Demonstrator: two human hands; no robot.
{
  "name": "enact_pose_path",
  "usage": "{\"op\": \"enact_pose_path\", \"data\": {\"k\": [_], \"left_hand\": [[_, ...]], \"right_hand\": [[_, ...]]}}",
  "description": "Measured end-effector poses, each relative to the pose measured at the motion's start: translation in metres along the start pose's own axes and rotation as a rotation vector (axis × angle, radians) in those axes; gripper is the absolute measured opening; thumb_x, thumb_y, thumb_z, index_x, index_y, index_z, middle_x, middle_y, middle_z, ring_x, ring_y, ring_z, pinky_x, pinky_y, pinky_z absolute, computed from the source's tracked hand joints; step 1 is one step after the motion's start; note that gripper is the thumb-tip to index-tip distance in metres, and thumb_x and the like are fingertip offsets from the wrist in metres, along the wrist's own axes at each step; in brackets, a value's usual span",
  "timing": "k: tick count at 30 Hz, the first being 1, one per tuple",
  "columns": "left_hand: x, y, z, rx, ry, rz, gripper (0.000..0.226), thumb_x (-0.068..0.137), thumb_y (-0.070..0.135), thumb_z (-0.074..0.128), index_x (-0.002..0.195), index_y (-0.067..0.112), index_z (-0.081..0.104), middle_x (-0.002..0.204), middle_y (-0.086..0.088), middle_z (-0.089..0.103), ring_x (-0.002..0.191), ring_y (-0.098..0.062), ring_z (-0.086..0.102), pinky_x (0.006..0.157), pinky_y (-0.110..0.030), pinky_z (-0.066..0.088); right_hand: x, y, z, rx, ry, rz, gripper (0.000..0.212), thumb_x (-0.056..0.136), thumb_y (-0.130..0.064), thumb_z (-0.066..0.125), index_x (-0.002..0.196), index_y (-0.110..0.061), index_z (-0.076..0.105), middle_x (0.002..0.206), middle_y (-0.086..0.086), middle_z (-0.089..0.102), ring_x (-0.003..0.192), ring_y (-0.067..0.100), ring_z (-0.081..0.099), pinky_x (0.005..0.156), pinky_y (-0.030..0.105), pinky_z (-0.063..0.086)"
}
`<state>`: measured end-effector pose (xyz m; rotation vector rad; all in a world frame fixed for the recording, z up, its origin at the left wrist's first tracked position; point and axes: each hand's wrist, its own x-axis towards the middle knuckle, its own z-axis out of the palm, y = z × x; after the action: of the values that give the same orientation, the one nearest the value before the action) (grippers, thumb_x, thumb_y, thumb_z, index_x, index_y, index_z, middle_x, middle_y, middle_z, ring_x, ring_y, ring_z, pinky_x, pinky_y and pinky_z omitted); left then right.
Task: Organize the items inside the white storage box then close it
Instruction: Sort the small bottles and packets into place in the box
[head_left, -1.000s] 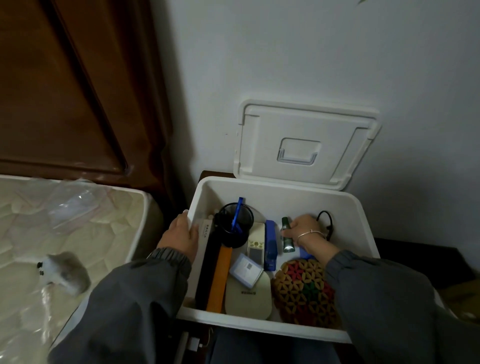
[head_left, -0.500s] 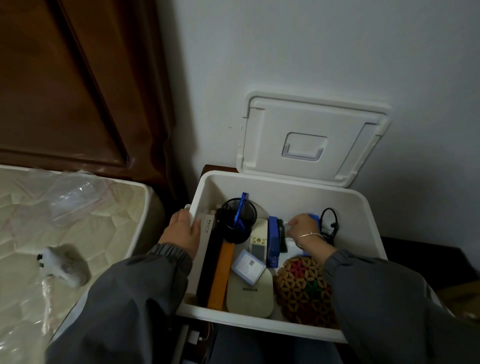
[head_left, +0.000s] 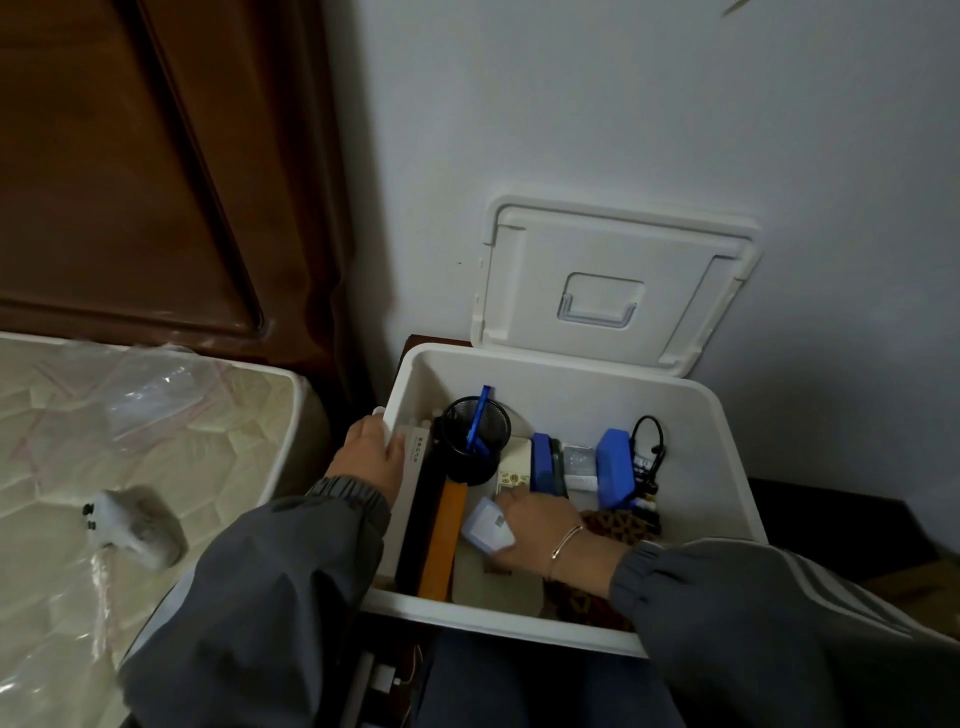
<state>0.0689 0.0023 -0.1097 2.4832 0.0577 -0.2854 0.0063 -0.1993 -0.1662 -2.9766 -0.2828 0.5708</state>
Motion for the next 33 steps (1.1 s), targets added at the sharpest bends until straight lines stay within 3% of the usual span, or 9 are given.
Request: {"op": "enact_pose_path", "data": {"k": [4, 10, 15, 18, 21, 27, 33], "left_hand": [[0.000, 0.000, 0.000, -0.008, 0.003, -0.002, 0.048, 0.098, 0.032, 0.037, 0.142, 0.012, 0.033, 0.145, -0.011, 0.036, 0.118, -0.032, 0.051, 0.097, -0.037, 0.040], [0.002, -0.001, 0.002, -0.011, 0.019, -0.004, 0.048, 0.098, 0.031, 0.039, 0.143, 0.013, 0.032, 0.145, -0.010, 0.036, 0.121, -0.030, 0.049, 0.098, -0.038, 0.040], [0.003, -0.002, 0.005, -0.009, 0.045, -0.006, 0.046, 0.098, 0.030, 0.039, 0.140, 0.012, 0.035, 0.144, -0.010, 0.038, 0.117, -0.029, 0.051, 0.094, -0.038, 0.042], [0.003, -0.002, 0.006, -0.006, 0.061, -0.012, 0.045, 0.098, 0.031, 0.040, 0.139, 0.013, 0.036, 0.142, -0.010, 0.039, 0.115, -0.029, 0.052, 0.092, -0.037, 0.043], [0.003, -0.002, 0.005, -0.012, 0.054, -0.002, 0.045, 0.098, 0.031, 0.040, 0.139, 0.012, 0.036, 0.141, -0.011, 0.039, 0.115, -0.031, 0.052, 0.093, -0.038, 0.042], [0.002, -0.001, 0.005, -0.004, 0.057, -0.005, 0.042, 0.098, 0.030, 0.040, 0.136, 0.010, 0.039, 0.140, -0.012, 0.040, 0.113, -0.030, 0.053, 0.090, -0.037, 0.043], [0.003, -0.002, 0.005, 0.004, 0.058, 0.005, 0.046, 0.098, 0.032, 0.038, 0.140, 0.012, 0.035, 0.140, -0.010, 0.040, 0.111, -0.028, 0.054, 0.088, -0.036, 0.044]], "right_hand": [[0.006, -0.011, 0.006, -0.054, -0.042, 0.001, 0.055, 0.080, -0.035, 0.066, 0.124, -0.008, 0.047, 0.122, 0.015, 0.053, 0.104, 0.032, 0.058, 0.080, 0.038, 0.052], [-0.012, 0.024, -0.017, 0.161, -0.095, 0.033, 0.052, 0.075, -0.040, 0.072, 0.117, -0.016, 0.054, 0.113, 0.006, 0.055, 0.102, 0.021, 0.056, 0.080, 0.029, 0.049], [-0.028, 0.082, -0.046, 0.209, -0.001, 0.208, 0.052, 0.069, -0.029, 0.079, 0.116, -0.015, 0.059, 0.111, 0.004, 0.060, 0.103, 0.019, 0.057, 0.072, 0.021, 0.041], [-0.022, 0.101, -0.052, 0.217, 0.066, 0.268, 0.055, 0.069, -0.023, 0.080, 0.118, -0.011, 0.060, 0.114, 0.010, 0.063, 0.104, 0.023, 0.058, 0.078, 0.024, 0.045], [-0.003, 0.105, -0.049, 0.160, 0.083, 0.296, 0.061, 0.072, -0.020, 0.077, 0.127, -0.008, 0.053, 0.124, 0.013, 0.057, 0.115, 0.025, 0.053, 0.092, 0.028, 0.043], [0.025, 0.106, -0.034, -0.081, 0.051, 0.306, 0.053, 0.080, -0.023, 0.070, 0.125, -0.009, 0.046, 0.129, 0.012, 0.048, 0.120, 0.028, 0.043, 0.100, 0.033, 0.035], [0.034, 0.111, -0.023, -0.176, 0.041, 0.260, 0.051, 0.079, -0.021, 0.069, 0.124, -0.010, 0.047, 0.129, 0.011, 0.045, 0.120, 0.028, 0.042, 0.096, 0.034, 0.037]]}}
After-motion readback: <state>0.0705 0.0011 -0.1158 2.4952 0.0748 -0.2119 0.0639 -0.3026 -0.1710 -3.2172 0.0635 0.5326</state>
